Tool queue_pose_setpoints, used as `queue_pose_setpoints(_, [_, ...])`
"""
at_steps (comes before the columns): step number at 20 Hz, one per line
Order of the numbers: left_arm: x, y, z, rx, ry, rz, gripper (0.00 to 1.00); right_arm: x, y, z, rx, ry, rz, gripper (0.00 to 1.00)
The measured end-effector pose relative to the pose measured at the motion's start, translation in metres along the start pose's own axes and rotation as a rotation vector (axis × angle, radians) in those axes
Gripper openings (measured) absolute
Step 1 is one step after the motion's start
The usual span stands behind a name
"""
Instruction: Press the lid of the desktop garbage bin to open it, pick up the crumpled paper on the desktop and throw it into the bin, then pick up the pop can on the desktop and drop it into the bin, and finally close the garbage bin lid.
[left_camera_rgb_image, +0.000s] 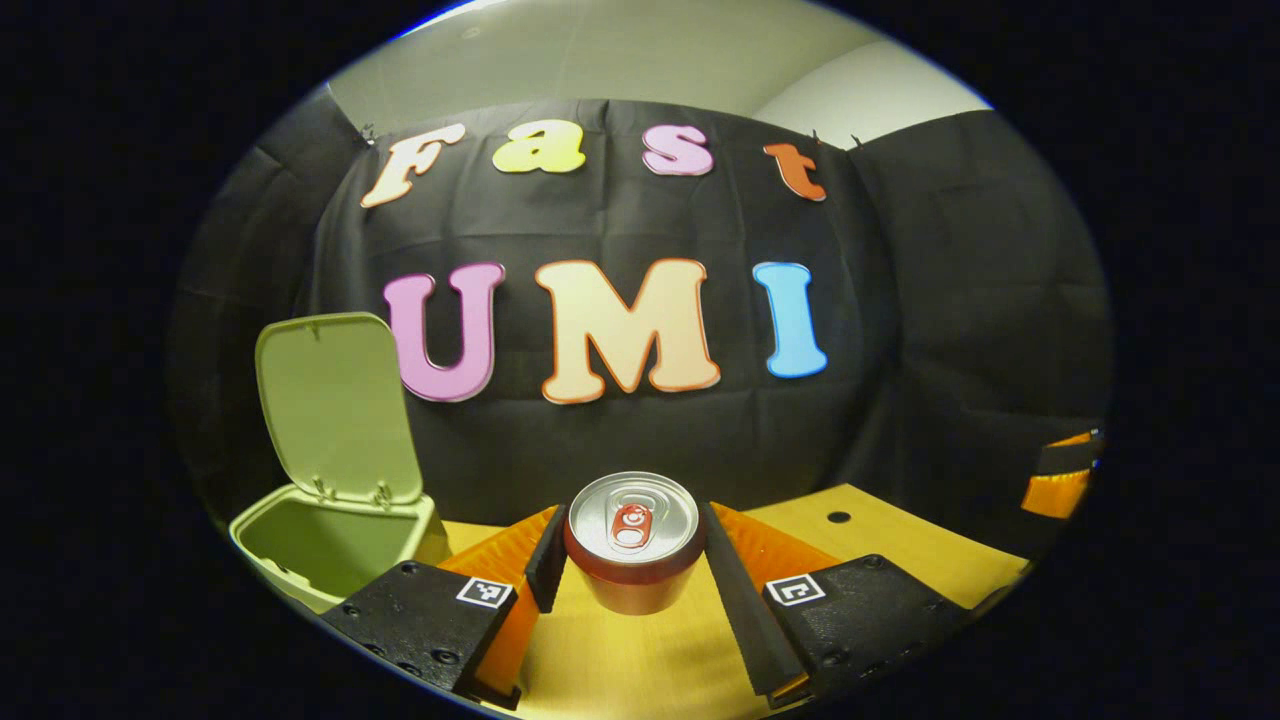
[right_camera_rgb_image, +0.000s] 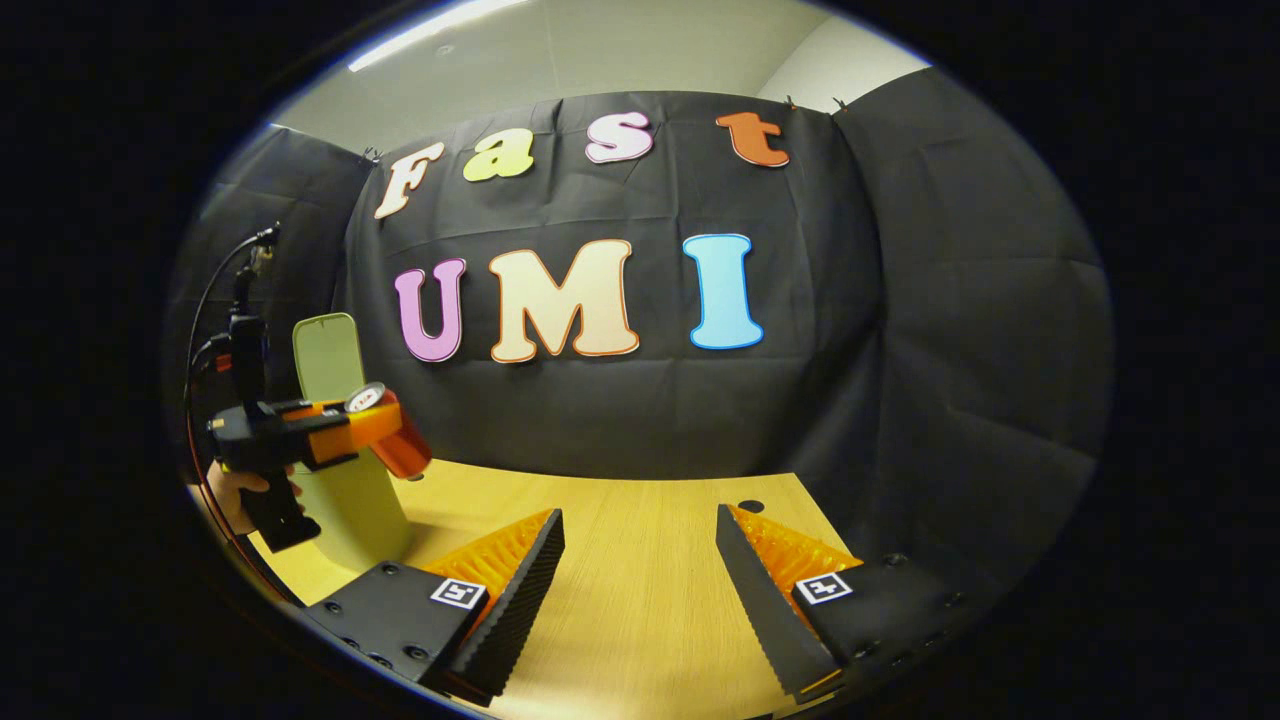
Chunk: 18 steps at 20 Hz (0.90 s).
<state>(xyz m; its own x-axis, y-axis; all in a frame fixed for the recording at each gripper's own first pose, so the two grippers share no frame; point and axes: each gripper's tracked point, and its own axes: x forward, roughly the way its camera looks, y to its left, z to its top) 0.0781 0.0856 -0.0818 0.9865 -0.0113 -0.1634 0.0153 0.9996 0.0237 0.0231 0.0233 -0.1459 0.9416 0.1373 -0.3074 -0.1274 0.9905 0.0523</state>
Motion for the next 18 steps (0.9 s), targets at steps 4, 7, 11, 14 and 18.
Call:
queue_pose_setpoints(4, [-0.005, 0.049, 0.025, 0.004, -0.045, 0.083, 0.76, 0.010, 0.008, 0.000, 0.010, -0.001, 0.017, 0.96])
queue_pose_setpoints(7, [-0.011, 0.092, 0.033, 0.014, -0.061, 0.161, 0.76, 0.016, 0.017, -0.002, 0.018, 0.005, 0.036, 0.96])
queue_pose_setpoints(11, [-0.026, 0.145, 0.022, 0.007, -0.037, 0.266, 0.76, 0.024, 0.032, -0.007, 0.015, 0.019, 0.063, 0.96])
queue_pose_setpoints(14, [-0.036, 0.171, 0.002, 0.007, 0.005, 0.308, 0.77, 0.031, 0.050, -0.008, 0.008, 0.022, 0.090, 0.96])
queue_pose_setpoints(18, [-0.045, 0.194, -0.019, -0.013, 0.048, 0.333, 0.77, 0.038, 0.073, -0.012, 0.001, 0.029, 0.118, 0.96])
